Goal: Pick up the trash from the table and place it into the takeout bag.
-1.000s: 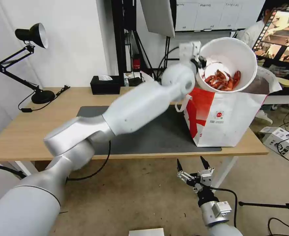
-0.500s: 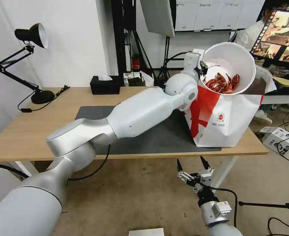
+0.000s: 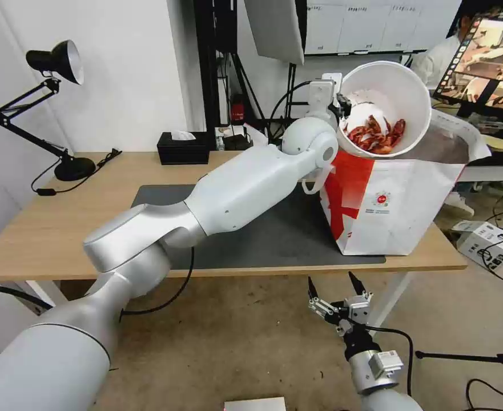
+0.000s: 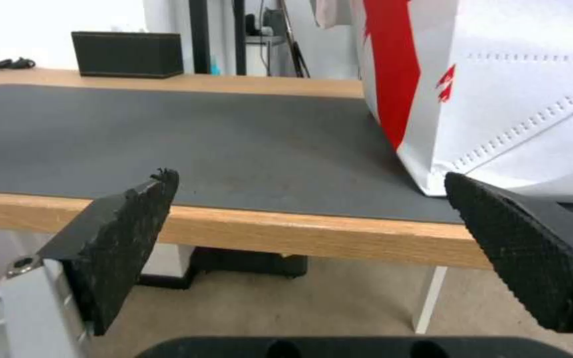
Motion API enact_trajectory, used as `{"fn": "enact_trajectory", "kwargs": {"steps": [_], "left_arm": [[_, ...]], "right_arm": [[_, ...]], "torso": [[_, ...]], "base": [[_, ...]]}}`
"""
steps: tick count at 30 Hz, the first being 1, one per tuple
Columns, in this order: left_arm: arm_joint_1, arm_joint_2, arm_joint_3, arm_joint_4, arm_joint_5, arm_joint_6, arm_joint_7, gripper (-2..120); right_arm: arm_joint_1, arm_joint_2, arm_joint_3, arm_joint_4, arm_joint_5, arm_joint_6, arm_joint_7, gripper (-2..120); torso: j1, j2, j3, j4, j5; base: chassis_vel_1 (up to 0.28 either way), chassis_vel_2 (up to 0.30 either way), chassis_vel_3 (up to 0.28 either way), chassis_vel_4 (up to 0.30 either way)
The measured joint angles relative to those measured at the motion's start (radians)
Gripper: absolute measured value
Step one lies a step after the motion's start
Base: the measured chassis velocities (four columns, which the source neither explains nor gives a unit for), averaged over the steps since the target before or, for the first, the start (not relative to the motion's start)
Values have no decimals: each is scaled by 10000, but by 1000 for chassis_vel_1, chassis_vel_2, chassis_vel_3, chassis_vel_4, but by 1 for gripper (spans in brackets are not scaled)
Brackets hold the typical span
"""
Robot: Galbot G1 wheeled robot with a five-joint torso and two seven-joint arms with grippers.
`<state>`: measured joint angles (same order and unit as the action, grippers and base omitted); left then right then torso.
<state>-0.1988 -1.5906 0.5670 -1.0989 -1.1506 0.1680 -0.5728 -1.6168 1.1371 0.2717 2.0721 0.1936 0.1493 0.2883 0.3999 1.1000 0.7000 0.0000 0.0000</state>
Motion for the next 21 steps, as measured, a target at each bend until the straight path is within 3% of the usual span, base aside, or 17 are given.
{"fn": "enact_trajectory", "kwargs": {"steps": [7,13,21], "left_arm": [[191,183,324,-289,387,-8,218,0],[265,680,873,-1165,409,110,921,0],[136,884,1099,-1348,186,519,1464,0]], "right_arm": [[0,0,0,0,0,0,-1,100],[0,0,0,0,0,0,0,100],[0,0,0,0,0,0,0,100]], "torso": [[1,-1,1,-1,0],[1,0,0,1,0],[1,0,0,0,0]], "base": [[0,0,0,0],[0,0,0,0],[0,0,0,0]]}}
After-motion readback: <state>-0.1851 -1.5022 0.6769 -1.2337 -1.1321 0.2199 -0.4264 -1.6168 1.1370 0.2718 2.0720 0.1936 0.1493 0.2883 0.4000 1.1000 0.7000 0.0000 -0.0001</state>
